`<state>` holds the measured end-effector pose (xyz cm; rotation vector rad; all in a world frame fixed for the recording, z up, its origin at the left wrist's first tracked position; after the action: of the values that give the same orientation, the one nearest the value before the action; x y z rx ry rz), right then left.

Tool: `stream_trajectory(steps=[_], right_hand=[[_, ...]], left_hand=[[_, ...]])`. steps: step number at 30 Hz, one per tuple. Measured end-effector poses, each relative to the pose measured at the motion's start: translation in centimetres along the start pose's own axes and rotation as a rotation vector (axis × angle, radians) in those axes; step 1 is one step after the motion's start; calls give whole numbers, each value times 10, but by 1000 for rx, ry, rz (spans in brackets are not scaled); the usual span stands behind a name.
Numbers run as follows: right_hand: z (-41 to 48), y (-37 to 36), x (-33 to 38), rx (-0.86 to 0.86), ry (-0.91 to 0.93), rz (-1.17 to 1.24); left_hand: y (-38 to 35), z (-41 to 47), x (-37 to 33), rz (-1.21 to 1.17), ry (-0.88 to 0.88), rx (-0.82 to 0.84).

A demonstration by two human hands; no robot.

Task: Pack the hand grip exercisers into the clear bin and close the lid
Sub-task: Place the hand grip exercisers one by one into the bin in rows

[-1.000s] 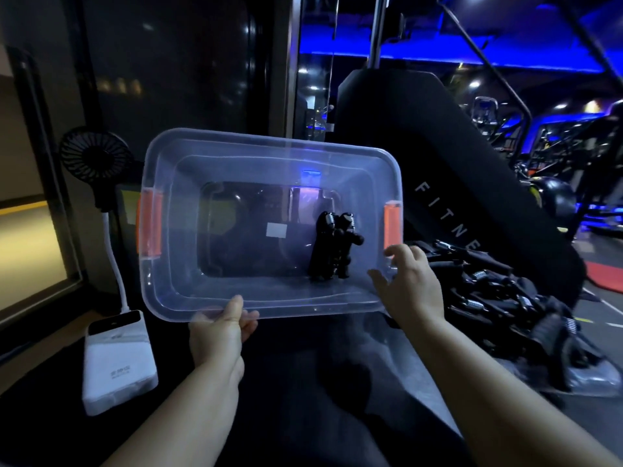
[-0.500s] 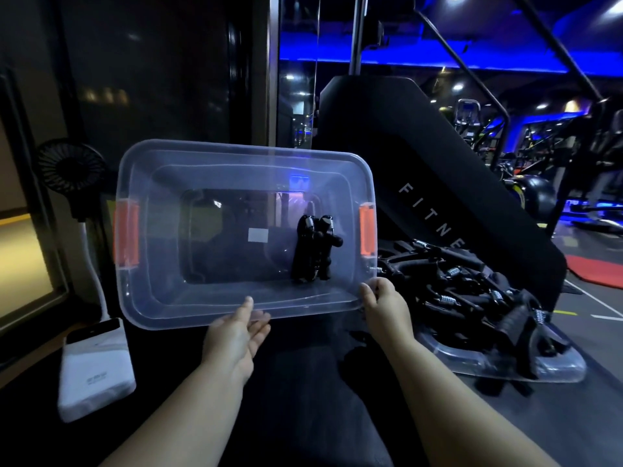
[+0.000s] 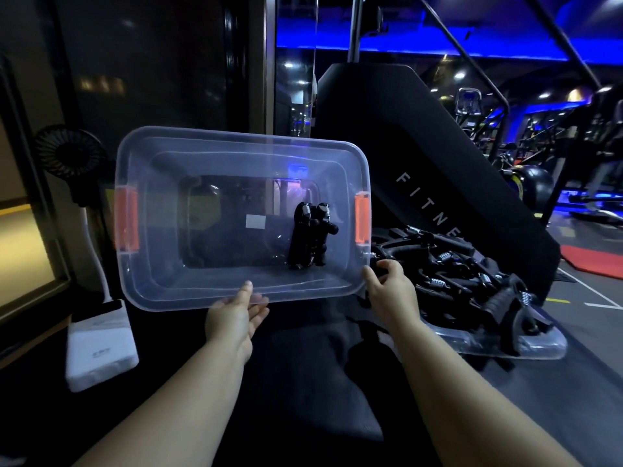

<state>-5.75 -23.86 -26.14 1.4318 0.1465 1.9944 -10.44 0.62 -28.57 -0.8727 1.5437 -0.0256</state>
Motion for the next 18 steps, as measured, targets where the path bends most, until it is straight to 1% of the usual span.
stream_trajectory(steps=[5,10,13,15,17,18], right_hand=[[-11,32,0,57,58,-31],[-21,69,-8,-26,149,-149],[-26,88,-11,-110,241,-224],[-28,101,-13,-209,302,-270],[-28,114,-17,-329,298,-340],[-27,120,-20,-380,256,-378]], left_hand=[[0,0,2,20,1,-4],[1,-2,0,33,20,6],[1,-2,0,44,24,18],[2,-1,1,47,27,25],[2,0,1,52,27,28],[2,0,2,56,26,28]])
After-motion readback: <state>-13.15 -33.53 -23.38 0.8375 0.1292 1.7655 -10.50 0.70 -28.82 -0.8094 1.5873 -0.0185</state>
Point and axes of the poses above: each hand's wrist, its own z-axis towards the middle knuckle, its own y-axis out of the back of the hand, x = y × z, the point moved 1 cm from there along z, towards the middle knuckle, and after that the axes turned 2 degrees about z, right-handed, at the moved point
